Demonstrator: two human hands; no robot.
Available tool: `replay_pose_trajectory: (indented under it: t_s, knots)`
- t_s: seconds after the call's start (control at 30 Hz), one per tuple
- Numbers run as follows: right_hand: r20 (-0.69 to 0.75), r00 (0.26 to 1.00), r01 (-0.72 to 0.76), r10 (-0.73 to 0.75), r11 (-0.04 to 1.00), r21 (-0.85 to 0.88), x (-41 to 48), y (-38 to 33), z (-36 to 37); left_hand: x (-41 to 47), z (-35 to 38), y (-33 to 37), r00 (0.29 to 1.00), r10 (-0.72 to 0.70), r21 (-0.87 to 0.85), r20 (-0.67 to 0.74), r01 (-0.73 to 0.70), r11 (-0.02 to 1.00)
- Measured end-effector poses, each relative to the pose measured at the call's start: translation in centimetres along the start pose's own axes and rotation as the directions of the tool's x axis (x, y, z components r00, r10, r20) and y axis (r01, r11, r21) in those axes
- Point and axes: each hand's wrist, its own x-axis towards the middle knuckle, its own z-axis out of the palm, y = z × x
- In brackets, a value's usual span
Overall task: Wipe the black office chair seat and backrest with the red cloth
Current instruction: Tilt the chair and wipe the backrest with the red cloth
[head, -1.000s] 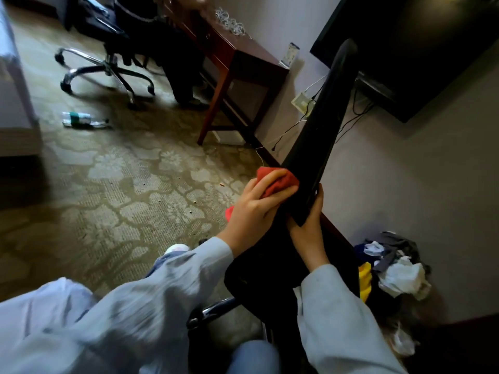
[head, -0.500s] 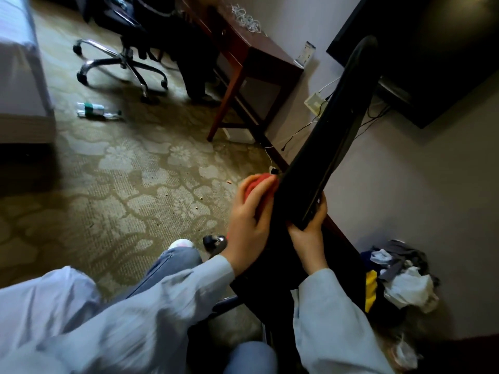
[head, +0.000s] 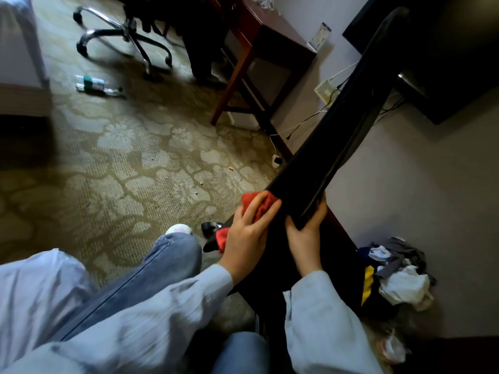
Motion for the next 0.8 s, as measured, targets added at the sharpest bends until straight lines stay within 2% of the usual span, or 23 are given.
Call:
replay_pose_trajectory:
  t_s: [0.07, 0.13, 0.23, 0.3, 0.43, 0.57, 0.67, 0.8]
  knots:
    - [0.025, 0.999, -0.022, 0.022, 1.0, 0.001, 0.3, 0.4, -0.1, -3.1, 0.2, -1.8, 0.99, -0.099, -0.03, 0.1, 0.103, 0.994]
    - [0.049, 0.998, -0.034, 0.032, 0.999, 0.028, 0.4, 0.3, -0.1, -6.2, 0.2, -3.1, 0.948, -0.28, -0.143, 0.153, 0.301, 0.943]
    - [0.086, 0.995, -0.043, 0.04, 0.998, 0.041, 0.7, 0.6, -0.3, -8.6, 0.1, -3.8, 0.806, -0.584, -0.256, 0.098, 0.587, 0.768]
    - [0.114, 0.992, -0.063, 0.059, 0.998, 0.028, 0.4, 1.0, -0.4, -8.7, 0.1, -4.3, 0.701, -0.707, -0.293, 0.097, 0.699, 0.653]
    - [0.115, 0.99, -0.08, 0.08, 0.997, -0.003, 0.0, 1.9, -0.4, -8.3, 0.7, -5.9, 0.574, -0.811, -0.272, 0.109, 0.802, 0.531]
    - [0.088, 0.989, -0.126, 0.123, 0.992, 0.031, 0.0, 2.1, 0.4, -7.9, 1.2, -6.2, 0.5, -0.84, -0.294, 0.213, 0.852, 0.433]
    - [0.062, 0.99, -0.127, 0.126, 0.992, 0.007, -0.3, 2.1, 1.0, -6.9, 1.8, -6.5, 0.457, -0.863, -0.327, 0.214, 0.866, 0.378]
    - [0.081, 0.99, -0.11, 0.112, 0.993, -0.034, -0.4, 2.2, 1.2, -5.0, 2.6, -5.3, 0.329, -0.924, -0.339, 0.195, 0.907, 0.251]
